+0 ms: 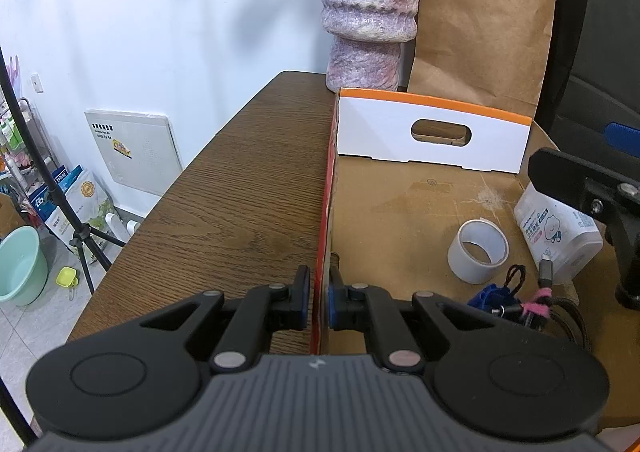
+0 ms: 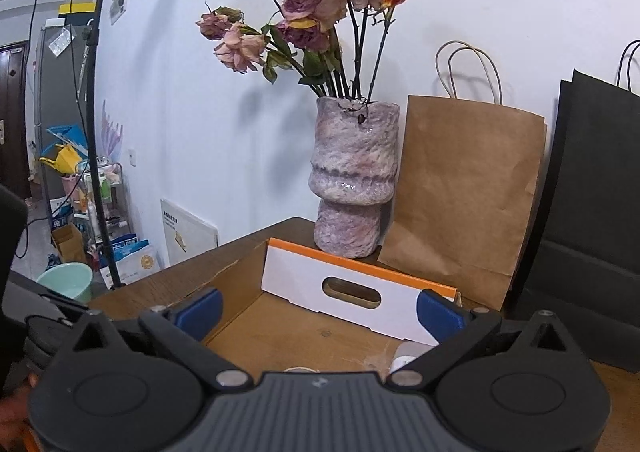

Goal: Organize rigid objects
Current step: 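Carry the braided cable into the cardboard box and release it, then move the right gripper to the green spray bottle and grasp it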

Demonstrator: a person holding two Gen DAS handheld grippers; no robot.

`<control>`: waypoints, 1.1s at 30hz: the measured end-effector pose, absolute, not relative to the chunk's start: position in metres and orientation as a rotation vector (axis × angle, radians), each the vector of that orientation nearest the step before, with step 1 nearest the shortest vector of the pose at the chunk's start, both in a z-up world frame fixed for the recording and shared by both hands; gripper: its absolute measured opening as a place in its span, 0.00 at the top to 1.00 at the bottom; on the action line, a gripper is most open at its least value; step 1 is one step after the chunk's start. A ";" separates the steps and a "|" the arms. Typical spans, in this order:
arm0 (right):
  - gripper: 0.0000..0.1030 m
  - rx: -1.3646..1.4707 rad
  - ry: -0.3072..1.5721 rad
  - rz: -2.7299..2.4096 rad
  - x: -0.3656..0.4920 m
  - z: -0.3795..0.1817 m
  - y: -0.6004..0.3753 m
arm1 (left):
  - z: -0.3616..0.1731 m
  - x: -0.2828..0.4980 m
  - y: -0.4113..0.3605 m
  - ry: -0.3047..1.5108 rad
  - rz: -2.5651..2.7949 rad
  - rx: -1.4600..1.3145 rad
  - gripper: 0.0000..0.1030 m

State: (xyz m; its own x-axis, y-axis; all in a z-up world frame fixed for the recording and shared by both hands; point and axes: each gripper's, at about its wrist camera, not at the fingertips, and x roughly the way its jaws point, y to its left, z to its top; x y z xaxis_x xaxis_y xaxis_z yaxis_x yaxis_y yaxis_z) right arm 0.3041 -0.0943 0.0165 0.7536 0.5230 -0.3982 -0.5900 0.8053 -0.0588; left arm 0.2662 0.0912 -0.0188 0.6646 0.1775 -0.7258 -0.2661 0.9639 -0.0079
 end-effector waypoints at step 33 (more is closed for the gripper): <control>0.00 -0.037 0.529 0.122 0.371 -0.007 -0.251 | -0.019 0.266 0.091 0.807 0.252 -0.119 0.91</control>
